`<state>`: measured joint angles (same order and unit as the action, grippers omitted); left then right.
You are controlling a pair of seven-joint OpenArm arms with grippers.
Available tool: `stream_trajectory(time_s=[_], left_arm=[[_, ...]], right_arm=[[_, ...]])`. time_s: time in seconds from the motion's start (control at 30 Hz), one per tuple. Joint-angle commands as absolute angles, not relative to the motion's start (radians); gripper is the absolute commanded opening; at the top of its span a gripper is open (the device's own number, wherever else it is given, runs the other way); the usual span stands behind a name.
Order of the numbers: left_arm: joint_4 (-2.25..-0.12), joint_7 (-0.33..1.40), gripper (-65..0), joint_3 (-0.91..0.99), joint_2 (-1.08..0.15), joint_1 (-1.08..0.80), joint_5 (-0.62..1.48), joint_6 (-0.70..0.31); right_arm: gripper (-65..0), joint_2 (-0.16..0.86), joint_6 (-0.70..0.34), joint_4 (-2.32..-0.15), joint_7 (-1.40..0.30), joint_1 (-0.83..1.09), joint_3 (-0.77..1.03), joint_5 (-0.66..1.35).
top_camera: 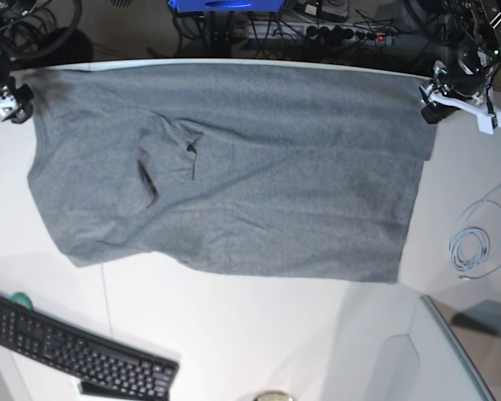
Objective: Layout the t-shirt on the table in an organized manner, then fold the t-shirt properly
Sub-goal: 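Release the t-shirt edge and move the right gripper along its side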
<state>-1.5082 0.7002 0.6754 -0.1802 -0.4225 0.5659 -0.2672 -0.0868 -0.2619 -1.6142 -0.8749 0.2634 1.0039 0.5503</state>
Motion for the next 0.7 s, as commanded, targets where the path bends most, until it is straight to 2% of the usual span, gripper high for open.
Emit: stream_trajectory(time_s=[0.0,0.07,0.17,0.27,0.37,0.43,0.47,0.53,0.57,0.67], left_arm=[[-1.544,0.687,-19.6,0.684,-0.193,-0.43,0.575,-0.275],[-1.578,0.685,-14.2,0.716,-0.193,-0.438,0.576,-0.275],[-1.615,0.685,-13.2,0.829,-0.18,-0.429,0.576,-0.275],[-1.653,0.685,-13.2,0.866,-0.185,-0.398,0.576,-0.275],[-1.655,0.687,-15.3,0.817,-0.186,-0.328,0.575,-0.275],[-1.652,0.687,-26.8,0.72,-0.209,-0.286,0.559,-0.275],[-1.646,0.687,-35.7,0.668,-0.22,-0.268,0.542,-0.275],[-1.627,0.687,-59.1,0.565,-0.226,-0.208,0.478,-0.275],[-1.62,0.687,-65.0,0.533,-0.222,-0.186,0.444,-0.275],[-1.598,0.687,-65.0,0.486,-0.2,-0.143,0.338,-0.275]], right_arm=[[-25.4,-0.079,-0.265,-1.653,-0.858,0.26,1.007,0.562],[-25.4,-0.077,-0.263,-1.678,-0.857,0.257,1.007,0.562],[-25.2,-0.061,-0.266,-1.689,-0.852,0.242,1.003,0.562],[-24.6,0.022,-0.271,-1.592,-0.848,0.159,0.974,0.562],[-25.2,0.162,-0.271,-1.366,-0.743,0.048,0.839,0.561],[-25.2,0.252,-0.271,-1.202,-0.621,-0.025,0.705,0.561],[-25.2,0.289,-0.271,-1.13,-0.565,-0.061,0.638,0.561],[-24.8,0.363,-0.271,-0.98,-0.453,-0.142,0.489,0.564],[-24.6,0.387,-0.271,-0.923,-0.412,-0.177,0.433,0.568],[-24.3,0.427,-0.272,-0.766,-0.337,-0.277,0.318,0.568]])
